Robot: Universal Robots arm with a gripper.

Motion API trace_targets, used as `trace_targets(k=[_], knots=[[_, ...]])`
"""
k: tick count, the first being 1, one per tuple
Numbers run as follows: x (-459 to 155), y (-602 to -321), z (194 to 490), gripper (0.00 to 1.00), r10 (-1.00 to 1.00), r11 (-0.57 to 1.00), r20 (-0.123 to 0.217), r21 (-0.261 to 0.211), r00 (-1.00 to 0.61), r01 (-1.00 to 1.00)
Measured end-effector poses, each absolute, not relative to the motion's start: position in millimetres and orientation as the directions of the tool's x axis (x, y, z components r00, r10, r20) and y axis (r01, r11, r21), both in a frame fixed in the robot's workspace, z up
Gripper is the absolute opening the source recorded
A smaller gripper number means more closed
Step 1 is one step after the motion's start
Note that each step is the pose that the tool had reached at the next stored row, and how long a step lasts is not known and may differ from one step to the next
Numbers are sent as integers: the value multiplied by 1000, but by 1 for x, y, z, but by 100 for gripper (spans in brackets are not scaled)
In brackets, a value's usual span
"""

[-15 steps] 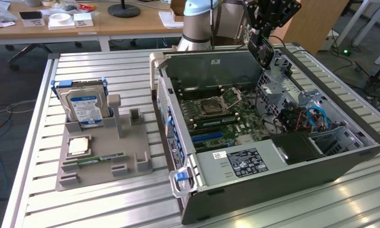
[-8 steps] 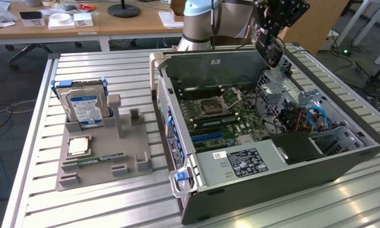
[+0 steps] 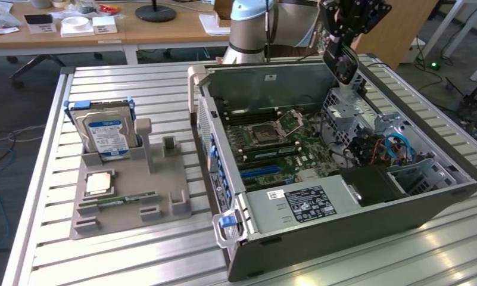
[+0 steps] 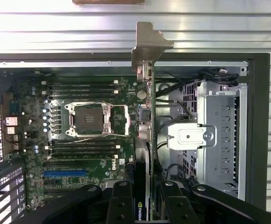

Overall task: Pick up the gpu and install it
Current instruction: 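Pick up the gpu and move the gpu toward the slot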

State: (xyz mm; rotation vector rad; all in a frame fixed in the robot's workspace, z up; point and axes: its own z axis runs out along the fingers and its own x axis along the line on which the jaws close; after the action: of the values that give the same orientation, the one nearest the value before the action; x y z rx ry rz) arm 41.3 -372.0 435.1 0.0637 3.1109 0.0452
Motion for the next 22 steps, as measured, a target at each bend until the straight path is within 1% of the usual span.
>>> trace_targets(k=[7, 19, 22], knots=[[43, -379, 435, 26, 41, 999, -29, 29, -999, 41], [46, -405, 435, 26, 41, 999, -29, 29, -999, 41], [46, -407, 435, 26, 42, 999, -29, 30, -999, 41]])
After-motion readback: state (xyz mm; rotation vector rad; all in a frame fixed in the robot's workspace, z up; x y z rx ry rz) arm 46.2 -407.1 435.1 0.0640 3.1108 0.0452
